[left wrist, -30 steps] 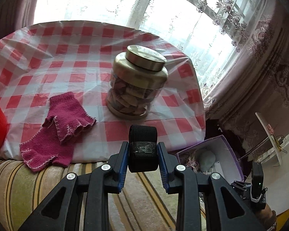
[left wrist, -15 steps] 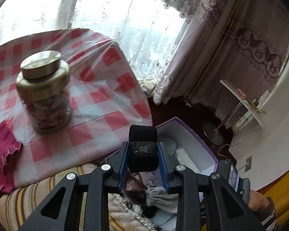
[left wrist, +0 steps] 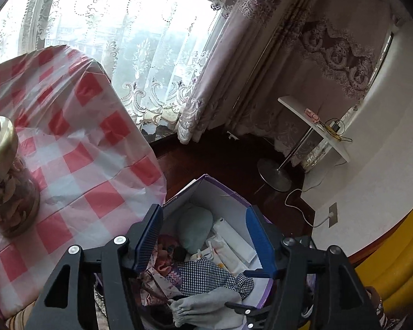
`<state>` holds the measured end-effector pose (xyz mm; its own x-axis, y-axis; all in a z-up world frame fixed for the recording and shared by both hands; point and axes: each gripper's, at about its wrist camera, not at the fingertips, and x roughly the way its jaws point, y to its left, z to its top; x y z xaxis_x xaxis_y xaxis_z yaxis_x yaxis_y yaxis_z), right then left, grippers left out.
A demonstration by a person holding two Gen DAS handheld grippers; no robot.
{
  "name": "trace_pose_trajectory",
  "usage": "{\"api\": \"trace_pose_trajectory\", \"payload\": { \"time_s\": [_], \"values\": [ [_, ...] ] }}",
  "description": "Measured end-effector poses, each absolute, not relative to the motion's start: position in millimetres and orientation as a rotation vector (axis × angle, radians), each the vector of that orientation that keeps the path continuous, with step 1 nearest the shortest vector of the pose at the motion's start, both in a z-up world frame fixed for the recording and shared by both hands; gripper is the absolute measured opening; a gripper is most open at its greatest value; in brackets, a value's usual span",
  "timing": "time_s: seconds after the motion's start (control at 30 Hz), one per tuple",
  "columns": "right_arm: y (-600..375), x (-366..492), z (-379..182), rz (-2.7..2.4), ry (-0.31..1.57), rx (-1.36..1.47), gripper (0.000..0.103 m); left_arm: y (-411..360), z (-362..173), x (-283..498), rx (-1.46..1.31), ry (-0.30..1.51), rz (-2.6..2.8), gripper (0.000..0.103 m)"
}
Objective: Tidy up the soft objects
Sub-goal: 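Lower the black elastic band into the box and open the left tool, then move both tools back over the pink knit mittens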
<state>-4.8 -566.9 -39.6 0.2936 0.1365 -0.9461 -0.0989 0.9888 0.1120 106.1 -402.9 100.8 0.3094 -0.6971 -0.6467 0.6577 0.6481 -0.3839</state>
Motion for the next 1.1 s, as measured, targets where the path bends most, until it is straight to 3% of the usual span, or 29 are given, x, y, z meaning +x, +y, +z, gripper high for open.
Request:
{"api": "trace_pose_trajectory", "payload": {
  "time_s": [0.2, 0.6, 0.83, 1.1],
  "values": [
    [-583, -10, 4, 0.134, 1.116, 0.13, 0.074, -348, 108, 91, -0.032, 0.754, -0.801, 0.079],
    [-510, 6, 82, 0.387, 0.869, 0.194, 0.074, -188, 79, 64, -0.092, 0.82, -0.556, 0.079],
    [-449, 39, 96, 0.498, 0.892, 0.138, 0.076, -84, 63, 56, -0.182, 0.846, -0.348, 0.079],
    [-359, 97, 90, 0.555, 1.008, 0.038, 0.077, -39, 53, 61, -0.228, 0.847, -0.263, 0.079]
  ]
}}
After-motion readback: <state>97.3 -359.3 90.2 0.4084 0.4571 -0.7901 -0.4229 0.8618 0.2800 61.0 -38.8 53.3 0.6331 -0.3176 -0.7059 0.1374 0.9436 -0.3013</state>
